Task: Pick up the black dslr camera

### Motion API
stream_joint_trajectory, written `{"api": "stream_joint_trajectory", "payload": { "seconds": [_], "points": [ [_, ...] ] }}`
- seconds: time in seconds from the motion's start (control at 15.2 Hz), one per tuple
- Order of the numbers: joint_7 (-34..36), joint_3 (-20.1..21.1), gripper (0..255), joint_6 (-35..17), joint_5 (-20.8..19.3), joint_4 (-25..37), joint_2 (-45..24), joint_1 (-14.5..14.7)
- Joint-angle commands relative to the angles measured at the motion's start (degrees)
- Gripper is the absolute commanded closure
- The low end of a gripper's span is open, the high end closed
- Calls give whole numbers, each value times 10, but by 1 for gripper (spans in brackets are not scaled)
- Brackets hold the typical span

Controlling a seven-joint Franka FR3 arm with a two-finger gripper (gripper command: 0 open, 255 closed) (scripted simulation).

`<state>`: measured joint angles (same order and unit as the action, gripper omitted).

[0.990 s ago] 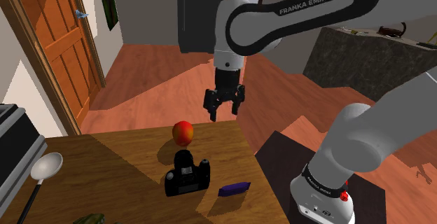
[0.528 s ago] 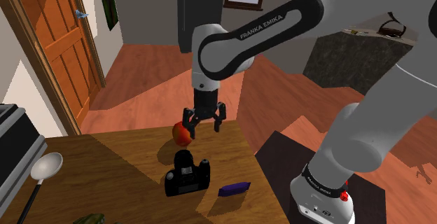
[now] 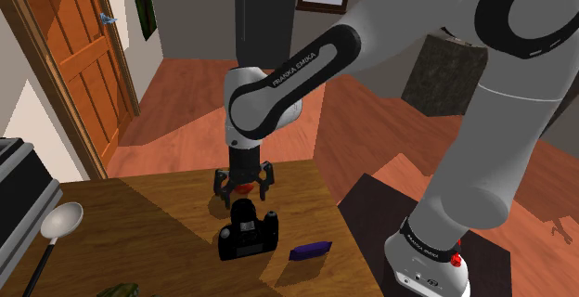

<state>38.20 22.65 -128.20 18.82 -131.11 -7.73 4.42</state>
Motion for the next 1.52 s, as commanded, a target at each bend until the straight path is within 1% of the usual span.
{"api": "stream_joint_trajectory", "payload": {
  "seconds": [0.0,0.33,0.46,0.53,1.12,1.45],
  "points": [
    [3,0,0,-21,-3,2,-24,3],
    [0,-3,0,-57,-9,-3,-56,6],
    [-1,-3,0,-61,-10,-4,-60,7],
    [-1,-3,255,-62,-9,-4,-60,7],
    [-1,-3,255,-61,-10,-4,-60,7],
    [3,-1,255,-25,-4,1,-27,3]
  ]
}}
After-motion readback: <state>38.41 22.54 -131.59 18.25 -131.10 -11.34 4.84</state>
